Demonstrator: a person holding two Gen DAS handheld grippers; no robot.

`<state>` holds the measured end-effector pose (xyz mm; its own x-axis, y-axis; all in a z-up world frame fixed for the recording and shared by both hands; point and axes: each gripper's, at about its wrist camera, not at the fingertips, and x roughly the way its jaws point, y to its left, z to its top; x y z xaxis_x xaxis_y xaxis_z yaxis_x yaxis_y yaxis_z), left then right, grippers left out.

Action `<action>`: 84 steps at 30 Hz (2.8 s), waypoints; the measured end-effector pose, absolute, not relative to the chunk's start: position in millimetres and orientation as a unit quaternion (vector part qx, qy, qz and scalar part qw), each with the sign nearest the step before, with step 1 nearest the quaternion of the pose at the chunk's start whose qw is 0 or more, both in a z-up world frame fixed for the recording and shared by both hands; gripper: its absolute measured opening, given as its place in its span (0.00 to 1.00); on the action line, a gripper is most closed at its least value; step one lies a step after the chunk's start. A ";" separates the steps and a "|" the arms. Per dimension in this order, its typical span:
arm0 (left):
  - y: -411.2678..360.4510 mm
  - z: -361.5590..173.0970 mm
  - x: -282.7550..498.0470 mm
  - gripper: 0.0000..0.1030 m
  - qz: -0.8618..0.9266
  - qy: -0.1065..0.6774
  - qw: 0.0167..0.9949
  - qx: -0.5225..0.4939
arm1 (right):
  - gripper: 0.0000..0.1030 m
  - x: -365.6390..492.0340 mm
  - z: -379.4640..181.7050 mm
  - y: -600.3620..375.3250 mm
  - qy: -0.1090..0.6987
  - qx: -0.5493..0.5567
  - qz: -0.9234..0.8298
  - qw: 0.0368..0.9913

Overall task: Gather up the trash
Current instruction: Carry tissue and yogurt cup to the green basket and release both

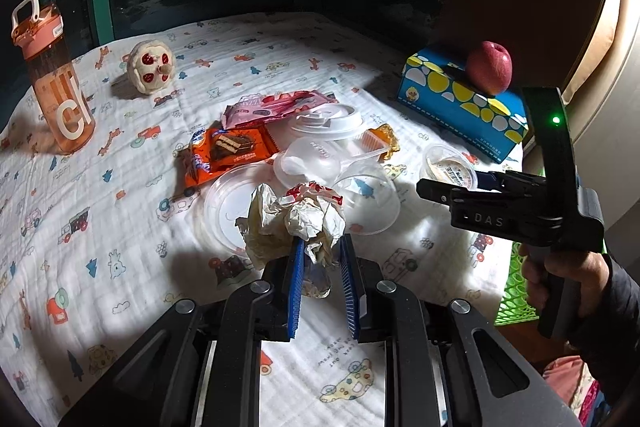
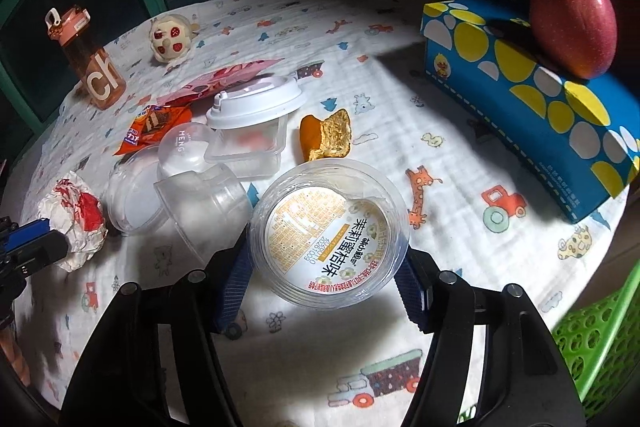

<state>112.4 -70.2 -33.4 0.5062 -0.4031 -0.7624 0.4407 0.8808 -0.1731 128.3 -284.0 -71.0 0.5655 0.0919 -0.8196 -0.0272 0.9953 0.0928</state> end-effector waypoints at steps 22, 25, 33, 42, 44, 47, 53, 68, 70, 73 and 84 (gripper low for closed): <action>-189.5 6.0 69.1 0.17 -0.357 0.395 0.844 0.066 | 0.62 -12.8 -10.0 -390.6 0.414 0.088 -0.074 0.903; -211.5 8.5 62.6 0.17 -0.374 0.394 0.836 0.076 | 0.62 -30.6 -8.2 -407.3 0.410 0.095 -0.094 0.902; -266.8 14.8 42.6 0.17 -0.422 0.387 0.814 0.100 | 0.62 -68.1 -14.4 -445.6 0.414 0.113 -0.137 0.893; -314.7 11.7 24.7 0.17 -0.462 0.391 0.788 0.119 | 0.64 -96.6 -27.3 -467.4 0.423 0.130 -0.157 0.883; -322.9 10.0 20.7 0.17 -0.468 0.393 0.783 0.121 | 0.66 -101.7 -28.3 -471.0 0.423 0.132 -0.161 0.882; -334.8 5.6 18.0 0.17 -0.473 0.397 0.776 0.125 | 0.70 -109.1 -26.3 -476.1 0.419 0.132 -0.168 0.882; -353.3 -2.6 11.1 0.17 -0.479 0.406 0.766 0.136 | 0.73 -127.6 -19.7 -486.5 0.406 0.140 -0.180 0.885; -387.6 -25.7 -6.3 0.25 -0.491 0.427 0.741 0.168 | 0.74 -169.5 -9.6 -507.0 0.381 0.161 -0.218 0.884; -388.4 -27.7 -7.2 0.34 -0.491 0.429 0.739 0.168 | 0.74 -170.9 -9.3 -507.3 0.379 0.163 -0.218 0.884; -386.0 -26.7 -7.7 0.38 -0.492 0.428 0.740 0.162 | 0.74 -170.8 -8.4 -505.5 0.378 0.163 -0.217 0.885; -330.4 -11.1 6.9 0.55 -0.454 0.412 0.778 0.140 | 0.74 -146.7 2.4 -478.8 0.371 0.147 -0.185 0.898</action>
<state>6.9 -330.4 -11.1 0.2498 -0.5910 -0.7670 0.8208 0.5495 -0.1561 -146.7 -478.8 2.4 0.6565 -0.2222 -0.7209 0.4410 0.8884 0.1277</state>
